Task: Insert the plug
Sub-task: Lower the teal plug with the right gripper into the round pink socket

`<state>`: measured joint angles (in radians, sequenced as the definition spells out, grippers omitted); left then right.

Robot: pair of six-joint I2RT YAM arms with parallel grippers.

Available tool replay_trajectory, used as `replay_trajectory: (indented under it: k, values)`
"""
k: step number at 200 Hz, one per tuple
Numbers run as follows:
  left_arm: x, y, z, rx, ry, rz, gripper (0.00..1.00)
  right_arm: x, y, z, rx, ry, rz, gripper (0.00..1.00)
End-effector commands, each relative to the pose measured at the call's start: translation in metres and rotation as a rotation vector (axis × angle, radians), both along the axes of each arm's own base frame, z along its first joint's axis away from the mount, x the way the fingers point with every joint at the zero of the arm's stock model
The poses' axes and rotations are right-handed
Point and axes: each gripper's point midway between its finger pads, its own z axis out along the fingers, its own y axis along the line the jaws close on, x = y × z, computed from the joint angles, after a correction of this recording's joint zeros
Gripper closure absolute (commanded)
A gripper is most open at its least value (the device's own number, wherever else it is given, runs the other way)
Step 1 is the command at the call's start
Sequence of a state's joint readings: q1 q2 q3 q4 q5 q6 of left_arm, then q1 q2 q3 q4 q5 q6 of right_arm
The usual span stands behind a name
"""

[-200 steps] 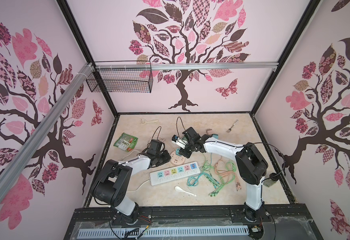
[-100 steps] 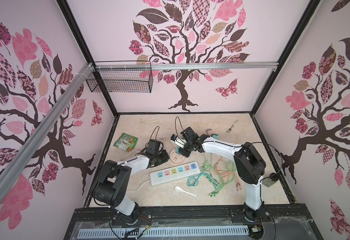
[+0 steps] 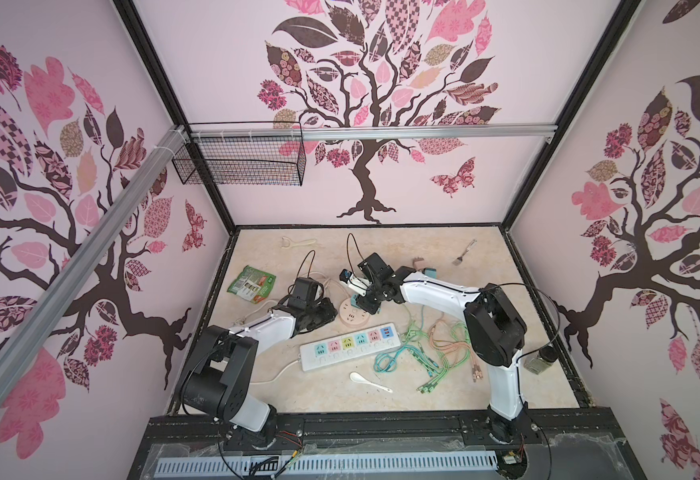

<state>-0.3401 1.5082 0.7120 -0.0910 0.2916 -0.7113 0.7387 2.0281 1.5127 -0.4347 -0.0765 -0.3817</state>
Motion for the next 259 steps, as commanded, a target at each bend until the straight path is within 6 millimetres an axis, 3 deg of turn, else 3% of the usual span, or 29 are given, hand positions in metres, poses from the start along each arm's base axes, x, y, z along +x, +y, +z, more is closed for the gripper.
replay_trajectory:
  k: [1, 51, 90, 140, 193, 259]
  values:
    - [-0.001, 0.009, 0.01, -0.008, -0.027, 0.022, 0.82, -0.041, -0.082, -0.101, -0.392, 0.215, -0.06, 0.95]
    - [0.0, 0.037, 0.035, -0.014, -0.07, 0.069, 0.78, -0.045, -0.09, -0.112, -0.44, 0.242, -0.073, 0.95]
    - [-0.005, 0.051, 0.037, -0.025, -0.063, 0.091, 0.72, -0.048, -0.087, -0.108, -0.41, 0.256, -0.087, 0.93]
    - [-0.011, 0.05, 0.044, -0.048, -0.068, 0.094, 0.63, -0.041, -0.064, -0.074, -0.267, 0.239, -0.113, 0.88]
    - [-0.018, 0.051, 0.051, -0.045, -0.075, 0.09, 0.6, -0.032, -0.037, -0.031, -0.113, 0.205, -0.111, 0.82]
    - [-0.023, 0.054, 0.062, -0.041, -0.099, 0.088, 0.59, -0.033, -0.034, -0.019, -0.087, 0.214, -0.118, 0.71]
